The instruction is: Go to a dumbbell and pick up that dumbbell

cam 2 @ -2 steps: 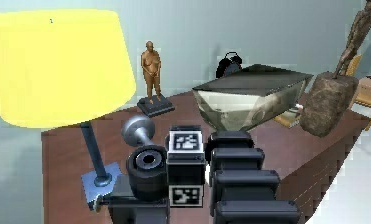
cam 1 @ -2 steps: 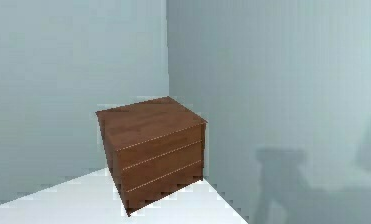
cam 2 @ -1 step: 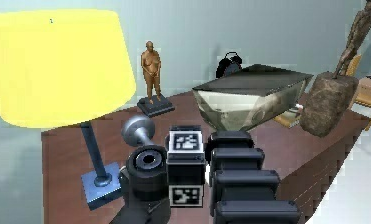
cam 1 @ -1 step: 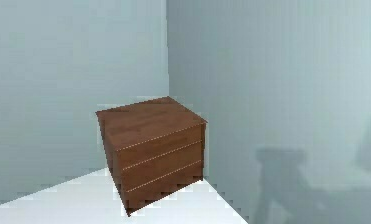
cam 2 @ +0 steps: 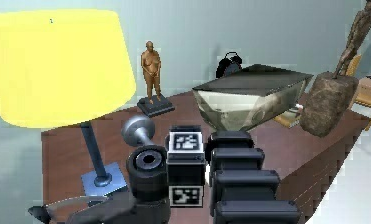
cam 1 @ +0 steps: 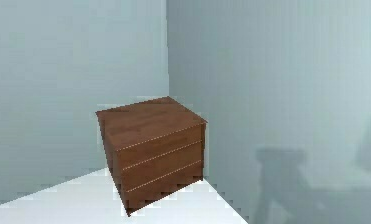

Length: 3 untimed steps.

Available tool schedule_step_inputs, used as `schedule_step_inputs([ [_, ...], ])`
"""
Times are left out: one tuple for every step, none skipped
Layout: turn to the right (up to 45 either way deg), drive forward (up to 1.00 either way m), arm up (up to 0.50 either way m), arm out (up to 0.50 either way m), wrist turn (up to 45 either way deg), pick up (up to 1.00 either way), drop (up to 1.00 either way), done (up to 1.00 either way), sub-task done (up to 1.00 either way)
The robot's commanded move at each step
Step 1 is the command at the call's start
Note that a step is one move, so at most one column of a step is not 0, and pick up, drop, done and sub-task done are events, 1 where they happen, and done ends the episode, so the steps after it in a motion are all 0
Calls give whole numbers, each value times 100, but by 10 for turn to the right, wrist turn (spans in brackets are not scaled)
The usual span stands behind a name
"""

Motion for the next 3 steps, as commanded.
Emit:
schedule_step_inputs([
  [0,0,0,0,450,0,0,0,0],
  [0,0,0,0,330,0,0,0,0],
  [0,0,-10,0,0,0,0,0,0],
])
